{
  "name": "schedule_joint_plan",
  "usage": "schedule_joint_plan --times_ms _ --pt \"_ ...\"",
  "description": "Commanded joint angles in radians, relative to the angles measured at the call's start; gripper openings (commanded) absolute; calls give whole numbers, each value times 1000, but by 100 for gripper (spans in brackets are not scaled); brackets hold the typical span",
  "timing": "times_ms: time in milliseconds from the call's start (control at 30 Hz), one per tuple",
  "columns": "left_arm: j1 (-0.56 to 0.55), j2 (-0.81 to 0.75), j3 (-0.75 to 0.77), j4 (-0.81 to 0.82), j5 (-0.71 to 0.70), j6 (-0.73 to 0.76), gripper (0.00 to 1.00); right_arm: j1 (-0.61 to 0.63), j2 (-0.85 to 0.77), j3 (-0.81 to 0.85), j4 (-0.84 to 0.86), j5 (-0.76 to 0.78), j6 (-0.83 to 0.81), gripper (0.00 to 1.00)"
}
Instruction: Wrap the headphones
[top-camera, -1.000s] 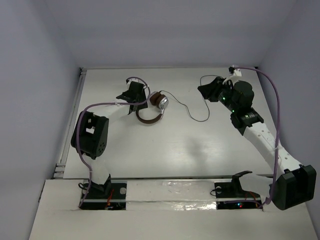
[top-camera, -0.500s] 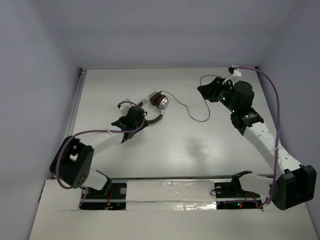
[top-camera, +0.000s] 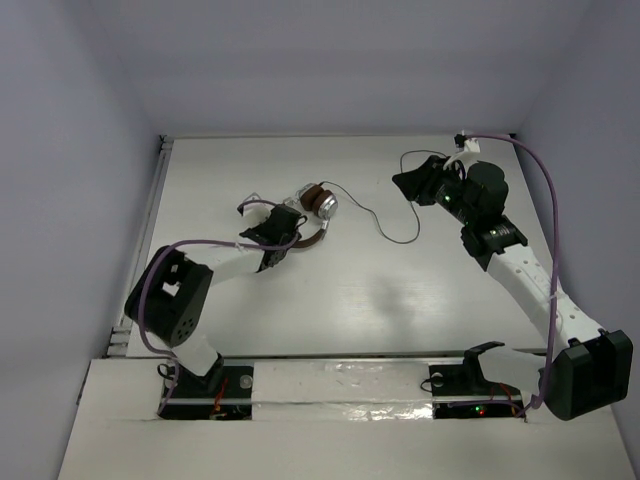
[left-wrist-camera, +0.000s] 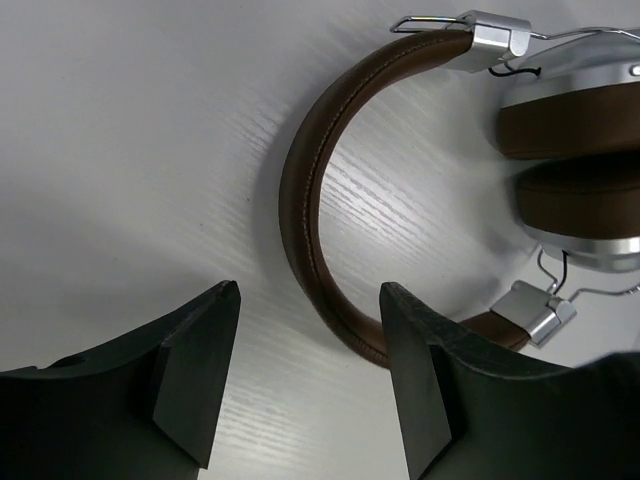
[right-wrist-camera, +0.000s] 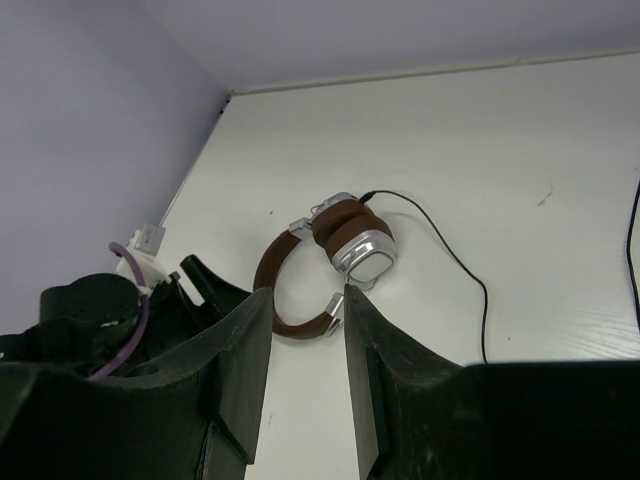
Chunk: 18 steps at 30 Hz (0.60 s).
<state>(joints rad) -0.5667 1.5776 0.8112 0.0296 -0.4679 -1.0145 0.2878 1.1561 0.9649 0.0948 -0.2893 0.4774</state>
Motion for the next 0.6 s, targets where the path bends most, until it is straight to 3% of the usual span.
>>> schedule_joint_plan --times_ms 0,133,233,333,367,400,567 --pt "-1 58 68 -25 -66 -36 55 -1 -4 8 19 -17 -14 41" --pt "-1 93 91 -22 -83 -13 49 -1 -6 8 14 -1 -11 41" --pt "-1 119 112 -25 -80 13 36 -1 -6 8 11 -1 -13 41" --pt "-1 124 111 -28 -83 36 21 -1 -7 6 8 4 -13 41" --pt "8 124 103 -28 -89 48 9 -1 -7 6 6 7 -13 41" --pt "8 116 97 -28 -90 60 3 -1 -7 6 5 10 -13 41" --pt "53 116 77 -10 -3 279 0 -1 -10 12 -17 53 -10 41"
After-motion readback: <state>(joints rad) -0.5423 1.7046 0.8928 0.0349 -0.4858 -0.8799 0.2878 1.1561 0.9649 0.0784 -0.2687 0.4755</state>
